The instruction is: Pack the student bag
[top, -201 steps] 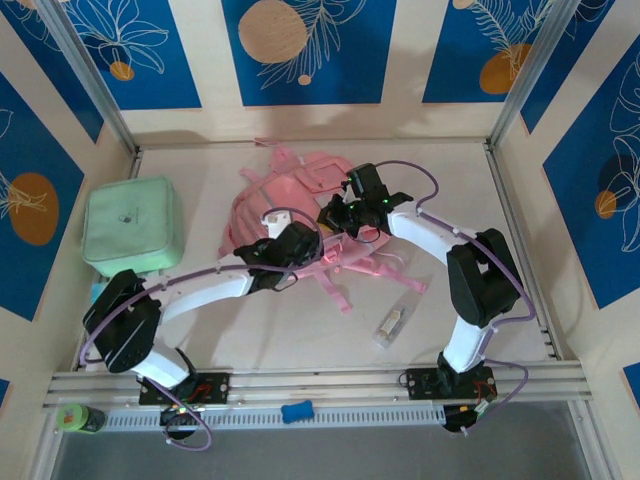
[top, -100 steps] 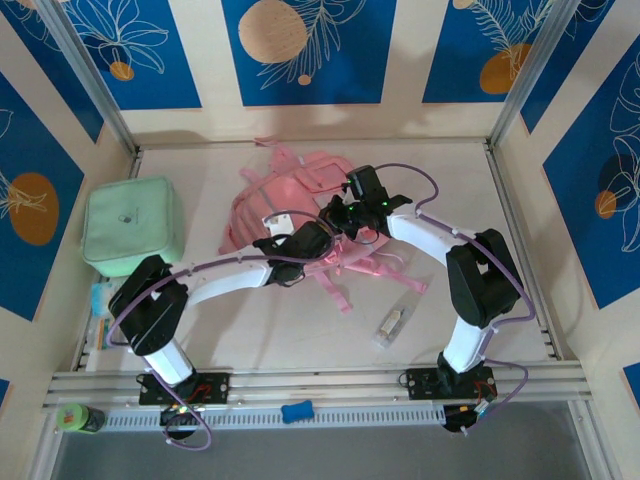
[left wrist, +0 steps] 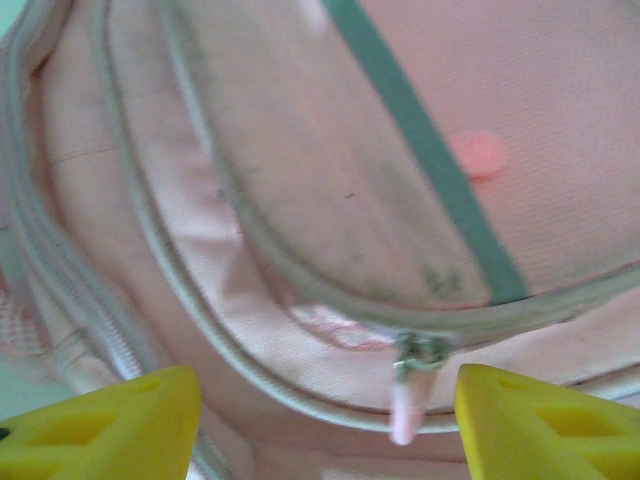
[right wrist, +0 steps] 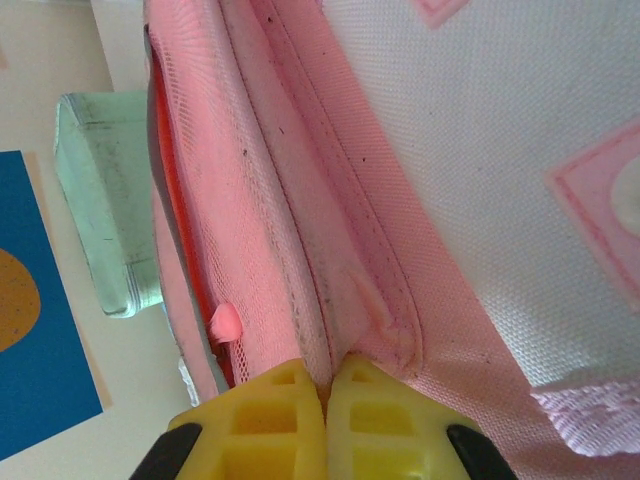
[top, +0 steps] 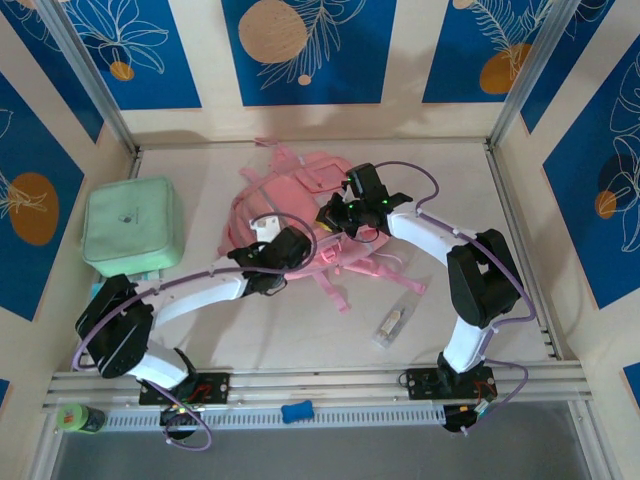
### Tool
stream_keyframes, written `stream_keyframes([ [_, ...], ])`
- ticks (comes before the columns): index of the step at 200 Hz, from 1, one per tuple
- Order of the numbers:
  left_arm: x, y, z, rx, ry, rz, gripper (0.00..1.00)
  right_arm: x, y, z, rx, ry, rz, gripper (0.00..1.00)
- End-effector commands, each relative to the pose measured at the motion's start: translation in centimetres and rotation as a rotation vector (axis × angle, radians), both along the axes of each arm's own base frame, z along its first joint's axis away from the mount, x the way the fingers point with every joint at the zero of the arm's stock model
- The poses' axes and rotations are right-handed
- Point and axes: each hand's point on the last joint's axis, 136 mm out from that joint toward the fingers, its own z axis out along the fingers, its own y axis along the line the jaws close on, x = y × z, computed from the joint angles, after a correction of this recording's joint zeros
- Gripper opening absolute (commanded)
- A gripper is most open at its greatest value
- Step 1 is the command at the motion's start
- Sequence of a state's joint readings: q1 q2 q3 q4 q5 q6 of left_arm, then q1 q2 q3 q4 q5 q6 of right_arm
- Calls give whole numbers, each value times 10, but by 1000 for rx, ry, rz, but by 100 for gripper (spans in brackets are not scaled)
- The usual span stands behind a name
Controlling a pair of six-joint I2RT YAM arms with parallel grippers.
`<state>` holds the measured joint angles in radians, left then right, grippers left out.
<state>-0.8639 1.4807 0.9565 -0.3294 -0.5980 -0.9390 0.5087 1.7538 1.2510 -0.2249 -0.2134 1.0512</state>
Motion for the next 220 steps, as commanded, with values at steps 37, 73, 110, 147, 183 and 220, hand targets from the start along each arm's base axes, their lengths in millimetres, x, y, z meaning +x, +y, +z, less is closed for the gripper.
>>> stream_keyframes([
  [37, 12, -23, 1, -14, 41, -70, 52, 8, 6, 36, 39, -94, 16, 0],
  [73, 7, -16, -6, -63, 33, -19, 49, 9, 6, 35, 38, -91, 15, 0],
  [110, 12, -23, -11, -35, 76, -20, 45, 10, 10, 33, 47, -82, 20, 0],
  [147, 23, -21, -16, -43, 70, 7, 34, 8, 9, 31, 40, -82, 22, 0],
  [183, 29, -14, -13, -18, 62, 24, 21, 8, 5, 27, 29, -80, 22, 0],
  [220, 27, -5, 2, 48, 26, -64, 0, 9, -5, 27, 16, -98, 39, 0],
])
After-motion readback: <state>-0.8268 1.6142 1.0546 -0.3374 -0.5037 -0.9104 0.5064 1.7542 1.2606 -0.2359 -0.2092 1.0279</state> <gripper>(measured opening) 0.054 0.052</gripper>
